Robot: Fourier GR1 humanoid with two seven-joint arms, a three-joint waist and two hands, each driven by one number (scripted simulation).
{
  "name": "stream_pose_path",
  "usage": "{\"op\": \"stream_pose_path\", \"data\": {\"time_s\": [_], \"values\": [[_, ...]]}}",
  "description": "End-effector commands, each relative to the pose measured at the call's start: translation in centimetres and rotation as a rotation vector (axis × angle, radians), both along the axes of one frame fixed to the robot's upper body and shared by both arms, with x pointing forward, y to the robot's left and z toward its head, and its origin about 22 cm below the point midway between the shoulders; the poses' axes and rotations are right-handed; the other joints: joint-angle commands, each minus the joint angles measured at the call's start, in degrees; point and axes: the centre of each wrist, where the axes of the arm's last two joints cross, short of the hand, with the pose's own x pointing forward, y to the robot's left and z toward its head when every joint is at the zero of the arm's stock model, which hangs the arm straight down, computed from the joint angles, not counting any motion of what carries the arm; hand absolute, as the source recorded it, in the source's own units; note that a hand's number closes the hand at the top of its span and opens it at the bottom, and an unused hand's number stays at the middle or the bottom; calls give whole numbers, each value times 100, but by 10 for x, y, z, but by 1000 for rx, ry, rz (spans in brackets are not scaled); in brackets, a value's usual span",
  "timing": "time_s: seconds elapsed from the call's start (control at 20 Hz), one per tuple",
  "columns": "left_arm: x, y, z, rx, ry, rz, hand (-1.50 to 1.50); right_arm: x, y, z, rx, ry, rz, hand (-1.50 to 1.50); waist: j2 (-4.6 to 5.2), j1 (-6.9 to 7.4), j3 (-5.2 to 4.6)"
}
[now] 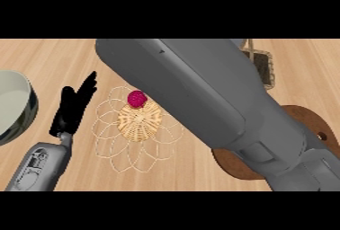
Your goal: Pick the squash from the cutting board and place it in the basket
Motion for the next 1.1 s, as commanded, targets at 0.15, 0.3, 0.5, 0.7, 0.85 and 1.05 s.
{"op": "stream_pose_path", "data": {"time_s": [0.15, 0.3, 0.5, 0.7, 0.85, 1.05], "values": [[-6, 15, 6, -2, -12, 14, 0, 0, -4, 73, 71, -23, -75, 150, 26, -93, -1], [-8, 22, 4, 5, -4, 22, 0, -2, 5, 79, 77, -40, -134, 150, 23, -105, -2], [-11, 14, -4, 14, 16, 19, 0, 26, -24, 81, -85, -11, -238, 150, 54, -98, -6], [-19, 13, -10, -1, 1, 38, 0, 47, -52, 78, -305, 30, -371, 150, 56, -101, -9], [-8, 4, -3, -2, -8, 33, 0, 52, -67, 86, -383, 102, -408, 150, 34, -219, -1], [-14, 22, 1, 12, -3, 27, 0, 69, -106, 87, -402, 148, -468, 150, 20, -187, 5]]}}
